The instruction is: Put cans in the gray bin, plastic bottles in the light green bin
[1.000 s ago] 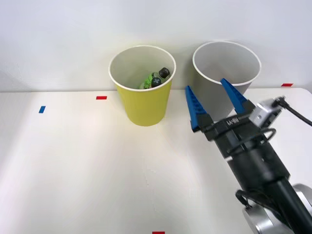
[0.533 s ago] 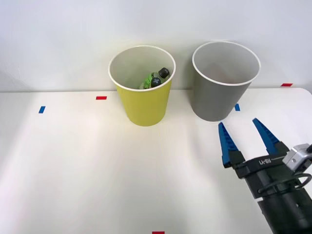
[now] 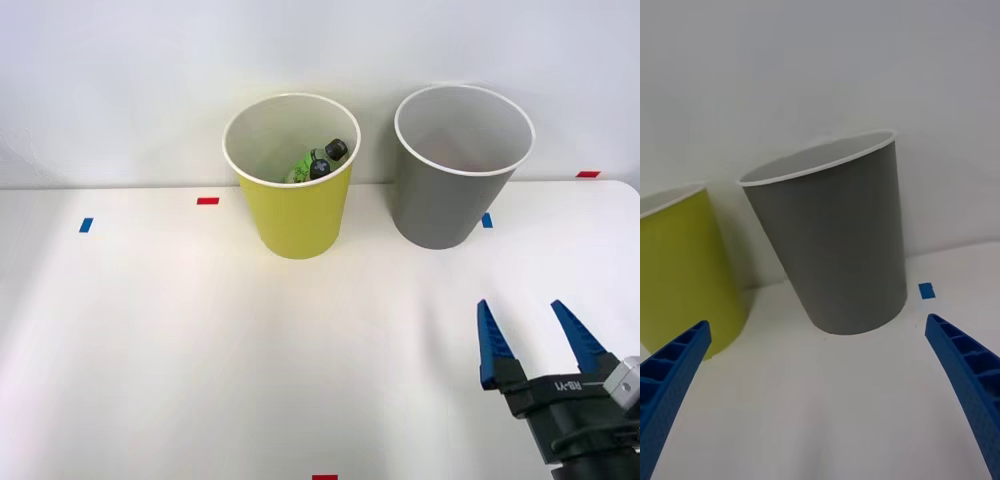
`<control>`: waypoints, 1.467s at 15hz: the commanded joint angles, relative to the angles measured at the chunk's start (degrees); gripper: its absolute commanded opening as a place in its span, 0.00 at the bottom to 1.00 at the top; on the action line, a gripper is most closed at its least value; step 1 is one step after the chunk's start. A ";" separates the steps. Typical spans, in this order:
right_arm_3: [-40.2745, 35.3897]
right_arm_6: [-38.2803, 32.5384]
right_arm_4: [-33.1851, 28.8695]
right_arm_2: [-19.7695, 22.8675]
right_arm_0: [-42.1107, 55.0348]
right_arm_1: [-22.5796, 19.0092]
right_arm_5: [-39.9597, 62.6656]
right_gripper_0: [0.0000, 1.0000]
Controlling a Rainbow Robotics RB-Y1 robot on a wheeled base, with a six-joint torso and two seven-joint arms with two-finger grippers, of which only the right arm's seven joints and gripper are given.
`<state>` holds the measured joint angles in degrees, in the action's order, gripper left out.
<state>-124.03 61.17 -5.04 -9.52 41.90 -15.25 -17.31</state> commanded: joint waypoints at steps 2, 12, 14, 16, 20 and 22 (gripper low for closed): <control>0.64 0.61 -1.81 1.70 0.46 2.42 2.89 0.98; 21.20 -2.99 -14.82 1.88 -4.73 6.99 -19.78 0.98; 23.84 -2.46 -14.82 0.03 -4.73 5.23 -24.00 0.98; 25.25 -1.94 -14.73 -1.46 -4.46 2.42 -26.11 0.98; 25.25 -0.44 -13.68 -2.43 -3.67 0.40 -26.38 0.98; 25.25 0.17 -13.06 -2.34 -2.70 0.40 -26.46 0.98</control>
<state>-98.79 61.05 -18.36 -11.90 38.67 -14.82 -43.71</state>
